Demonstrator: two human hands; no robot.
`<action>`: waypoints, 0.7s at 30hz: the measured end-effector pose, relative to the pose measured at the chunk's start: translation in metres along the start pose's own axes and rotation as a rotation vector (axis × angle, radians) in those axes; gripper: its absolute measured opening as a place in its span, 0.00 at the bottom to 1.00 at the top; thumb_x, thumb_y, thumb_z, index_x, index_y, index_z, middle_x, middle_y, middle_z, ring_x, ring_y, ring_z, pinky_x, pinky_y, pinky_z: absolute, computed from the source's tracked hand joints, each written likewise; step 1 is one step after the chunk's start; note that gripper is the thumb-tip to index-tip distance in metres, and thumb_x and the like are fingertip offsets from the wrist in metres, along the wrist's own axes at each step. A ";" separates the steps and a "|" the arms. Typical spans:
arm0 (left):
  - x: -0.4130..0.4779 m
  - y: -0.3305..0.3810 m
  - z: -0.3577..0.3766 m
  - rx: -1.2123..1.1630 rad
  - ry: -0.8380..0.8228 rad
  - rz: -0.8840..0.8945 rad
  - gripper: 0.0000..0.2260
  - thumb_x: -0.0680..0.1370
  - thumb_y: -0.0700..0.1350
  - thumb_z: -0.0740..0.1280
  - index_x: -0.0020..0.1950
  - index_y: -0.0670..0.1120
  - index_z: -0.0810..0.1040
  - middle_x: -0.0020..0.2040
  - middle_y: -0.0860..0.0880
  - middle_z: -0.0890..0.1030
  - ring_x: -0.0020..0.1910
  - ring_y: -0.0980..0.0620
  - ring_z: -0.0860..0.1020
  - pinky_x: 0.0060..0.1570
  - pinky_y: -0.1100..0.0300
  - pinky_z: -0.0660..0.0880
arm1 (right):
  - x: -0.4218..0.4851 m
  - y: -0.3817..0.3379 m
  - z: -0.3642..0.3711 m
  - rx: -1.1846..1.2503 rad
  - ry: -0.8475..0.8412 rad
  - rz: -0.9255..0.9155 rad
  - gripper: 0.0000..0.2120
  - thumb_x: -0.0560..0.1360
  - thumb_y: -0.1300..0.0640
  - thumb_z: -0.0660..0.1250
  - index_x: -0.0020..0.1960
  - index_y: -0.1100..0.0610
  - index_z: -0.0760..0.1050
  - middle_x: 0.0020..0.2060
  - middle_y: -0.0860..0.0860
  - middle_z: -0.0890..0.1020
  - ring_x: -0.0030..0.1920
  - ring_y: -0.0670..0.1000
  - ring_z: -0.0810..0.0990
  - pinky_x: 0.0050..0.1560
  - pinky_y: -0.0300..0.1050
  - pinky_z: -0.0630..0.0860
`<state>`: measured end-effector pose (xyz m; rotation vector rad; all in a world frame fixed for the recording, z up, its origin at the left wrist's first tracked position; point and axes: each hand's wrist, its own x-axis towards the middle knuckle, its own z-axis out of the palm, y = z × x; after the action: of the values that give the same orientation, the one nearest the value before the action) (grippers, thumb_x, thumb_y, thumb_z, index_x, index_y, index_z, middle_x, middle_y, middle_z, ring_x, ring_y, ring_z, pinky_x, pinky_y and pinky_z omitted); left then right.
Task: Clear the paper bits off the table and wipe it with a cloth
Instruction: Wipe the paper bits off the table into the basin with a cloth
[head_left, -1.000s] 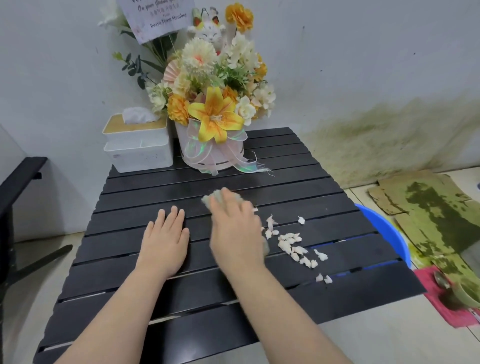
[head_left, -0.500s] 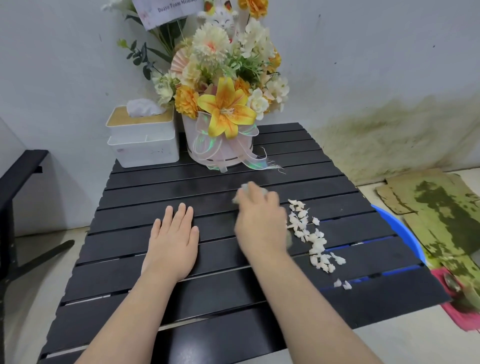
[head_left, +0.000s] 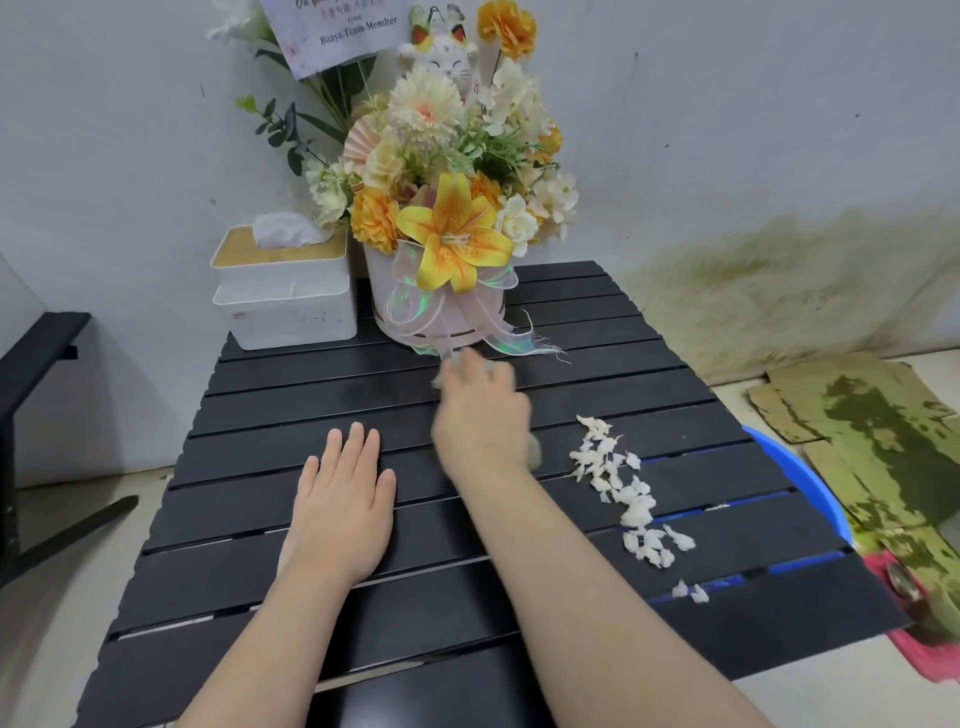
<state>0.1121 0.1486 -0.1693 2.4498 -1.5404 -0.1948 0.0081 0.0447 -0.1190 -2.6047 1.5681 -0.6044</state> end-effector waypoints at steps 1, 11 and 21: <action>0.000 0.000 0.000 0.005 0.000 0.001 0.24 0.81 0.51 0.44 0.76 0.48 0.46 0.78 0.51 0.45 0.76 0.51 0.41 0.74 0.53 0.43 | 0.005 -0.013 0.008 -0.008 -0.066 -0.069 0.19 0.74 0.60 0.58 0.65 0.54 0.67 0.67 0.52 0.67 0.60 0.58 0.66 0.48 0.52 0.69; -0.001 0.001 0.000 0.002 0.001 0.002 0.24 0.80 0.52 0.43 0.76 0.49 0.44 0.78 0.52 0.44 0.76 0.52 0.41 0.74 0.53 0.41 | 0.003 0.097 -0.015 -0.161 -0.168 0.449 0.22 0.72 0.60 0.64 0.66 0.53 0.67 0.62 0.51 0.70 0.60 0.56 0.65 0.51 0.51 0.70; 0.000 0.001 -0.002 0.031 -0.016 -0.004 0.24 0.81 0.51 0.45 0.76 0.49 0.46 0.78 0.51 0.46 0.76 0.51 0.42 0.74 0.53 0.43 | -0.008 0.032 0.018 -0.086 -0.168 0.089 0.23 0.74 0.62 0.60 0.68 0.53 0.63 0.63 0.52 0.68 0.60 0.56 0.65 0.51 0.51 0.67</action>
<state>0.1116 0.1488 -0.1677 2.4810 -1.5566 -0.1932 -0.0159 0.0327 -0.1459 -2.5507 1.6800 -0.3092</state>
